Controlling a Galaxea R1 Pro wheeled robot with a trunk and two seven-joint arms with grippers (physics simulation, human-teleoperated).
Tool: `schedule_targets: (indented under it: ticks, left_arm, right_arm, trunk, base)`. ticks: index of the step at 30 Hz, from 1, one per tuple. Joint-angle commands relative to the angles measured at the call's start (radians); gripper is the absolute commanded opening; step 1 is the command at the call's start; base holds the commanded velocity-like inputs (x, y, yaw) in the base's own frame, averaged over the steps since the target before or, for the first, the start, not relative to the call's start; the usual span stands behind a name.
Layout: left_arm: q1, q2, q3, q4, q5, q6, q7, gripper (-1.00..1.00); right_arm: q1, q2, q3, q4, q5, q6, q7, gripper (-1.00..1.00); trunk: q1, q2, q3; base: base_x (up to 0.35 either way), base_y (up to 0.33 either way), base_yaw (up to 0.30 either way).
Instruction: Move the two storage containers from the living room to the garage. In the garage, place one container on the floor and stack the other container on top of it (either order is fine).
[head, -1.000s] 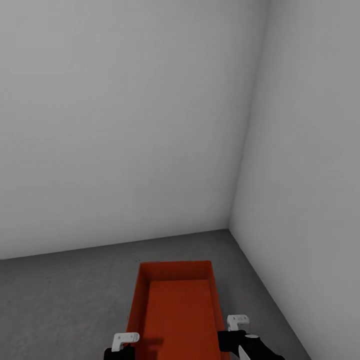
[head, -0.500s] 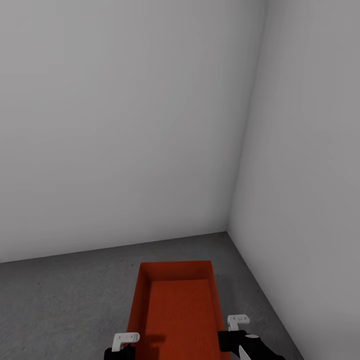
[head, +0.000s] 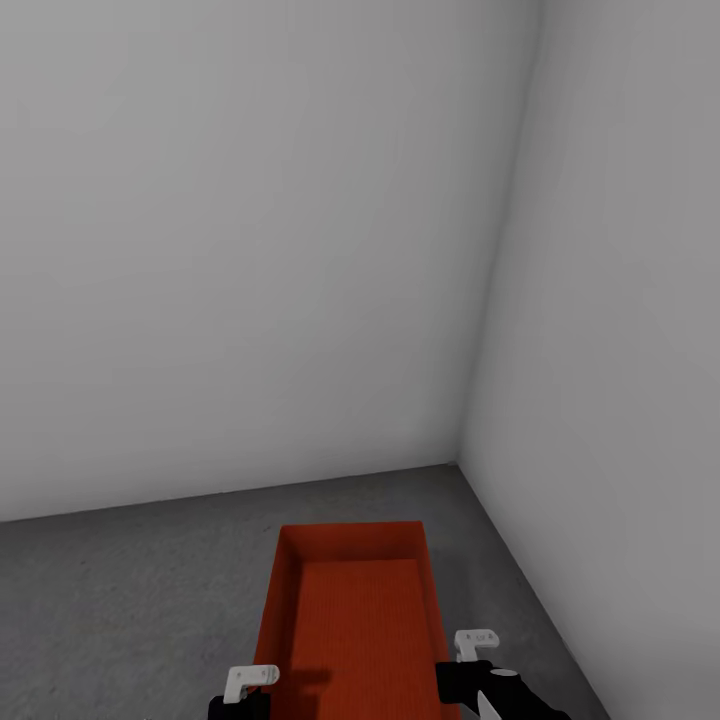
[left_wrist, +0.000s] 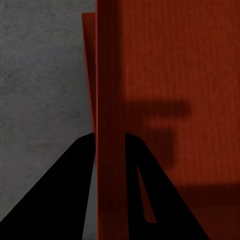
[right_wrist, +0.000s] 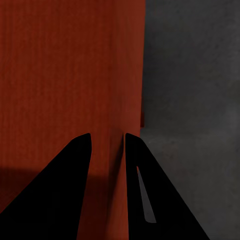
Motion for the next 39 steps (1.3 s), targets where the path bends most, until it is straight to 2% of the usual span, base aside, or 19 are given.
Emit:
schedule_targets:
  ticks: [1, 28, 39]
  left_arm:
    - [-0.001, 0.024, -0.01, -0.003, 0.006, -0.022, -0.002, -1.0]
    - [-0.001, 0.024, -0.01, -0.003, 0.006, -0.022, -0.002, -1.0]
    - [-0.001, 0.024, -0.01, -0.003, 0.006, -0.022, -0.002, -1.0]
  right_arm:
    - [0.0, -0.002, 0.014, 0.002, -0.012, 0.006, 0.069, -1.0]
    - [0.0, -0.002, 0.014, 0.002, -0.012, 0.007, 0.069, -1.0]
    - [0.0, -0.002, 0.014, 0.002, -0.012, 0.005, 0.069, -1.0]
  trunk:
    - [0.0, -0.001, -0.002]
    - [0.0, -0.001, -0.015]
    - [0.0, -0.001, -0.016]
  base:
    - [0.0, 0.0, 0.117]
    - [0.004, -0.016, 0.066]
    - [0.182, -0.003, 0.015]
